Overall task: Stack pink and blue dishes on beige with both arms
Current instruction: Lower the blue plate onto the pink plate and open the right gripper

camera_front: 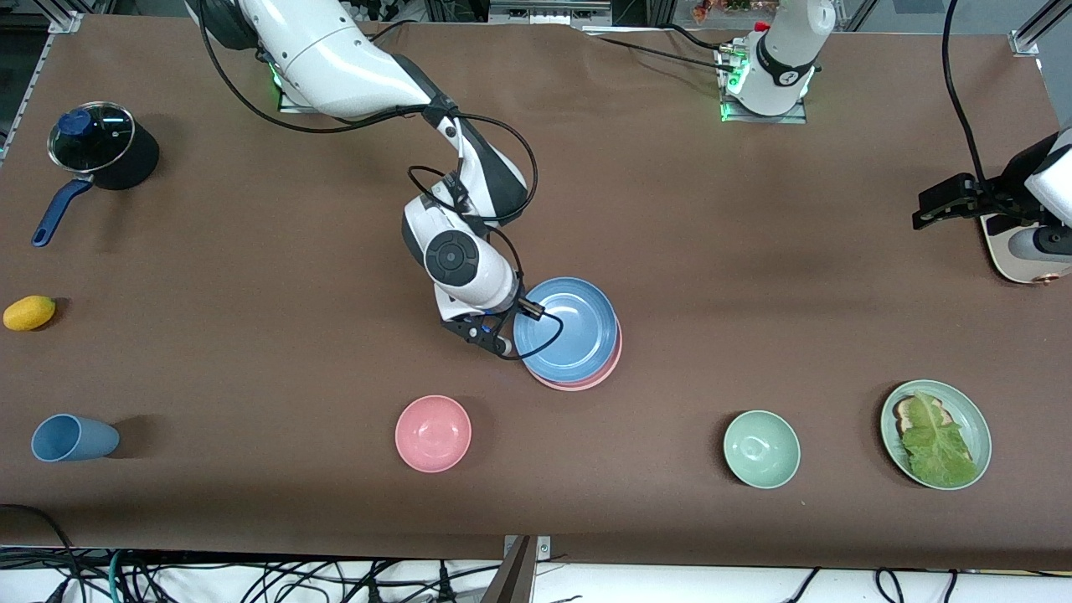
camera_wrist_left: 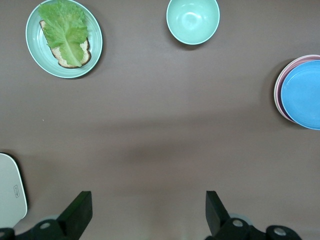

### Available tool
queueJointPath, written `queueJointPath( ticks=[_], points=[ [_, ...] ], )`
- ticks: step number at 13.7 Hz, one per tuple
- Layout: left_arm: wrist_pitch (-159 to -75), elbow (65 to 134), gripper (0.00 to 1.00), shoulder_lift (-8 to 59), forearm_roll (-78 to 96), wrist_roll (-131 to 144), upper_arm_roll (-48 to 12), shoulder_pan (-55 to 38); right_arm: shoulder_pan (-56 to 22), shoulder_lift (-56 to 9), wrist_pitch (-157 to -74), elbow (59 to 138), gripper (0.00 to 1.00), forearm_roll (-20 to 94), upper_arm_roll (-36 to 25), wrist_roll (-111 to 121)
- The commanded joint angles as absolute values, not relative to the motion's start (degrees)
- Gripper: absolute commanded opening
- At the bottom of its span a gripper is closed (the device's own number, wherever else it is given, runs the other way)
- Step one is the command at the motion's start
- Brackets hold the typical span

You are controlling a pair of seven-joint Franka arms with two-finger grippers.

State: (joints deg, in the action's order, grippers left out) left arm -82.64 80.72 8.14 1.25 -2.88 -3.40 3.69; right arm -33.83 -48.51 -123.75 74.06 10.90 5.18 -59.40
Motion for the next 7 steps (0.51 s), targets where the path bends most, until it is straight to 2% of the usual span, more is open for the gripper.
queueJointPath(
  ticks=[1,4,6,7],
  points=[
    [-82.35,79.28,1.0,8.88,1.85,-4.22,-3.52,3.96,-34.01,-48.43,-123.31,73.48,0.0,11.34,5.1,-60.56],
    [-82.35,79.28,1.0,8.96,1.85,-4.22,-3.52,4.04,-34.01,-48.34,-129.36,73.21,0.0,10.9,5.1,-59.86],
    [-82.35,79.28,1.0,8.96,1.85,-4.22,-3.52,3.96,-34.1,-48.6,-130.43,73.3,0.01,10.72,5.1,-60.03],
    [-82.35,79.28,1.0,8.96,1.85,-4.22,-3.52,3.96,-34.1,-48.6,-130.43,73.65,0.12,10.46,5.1,-60.03]
  ],
)
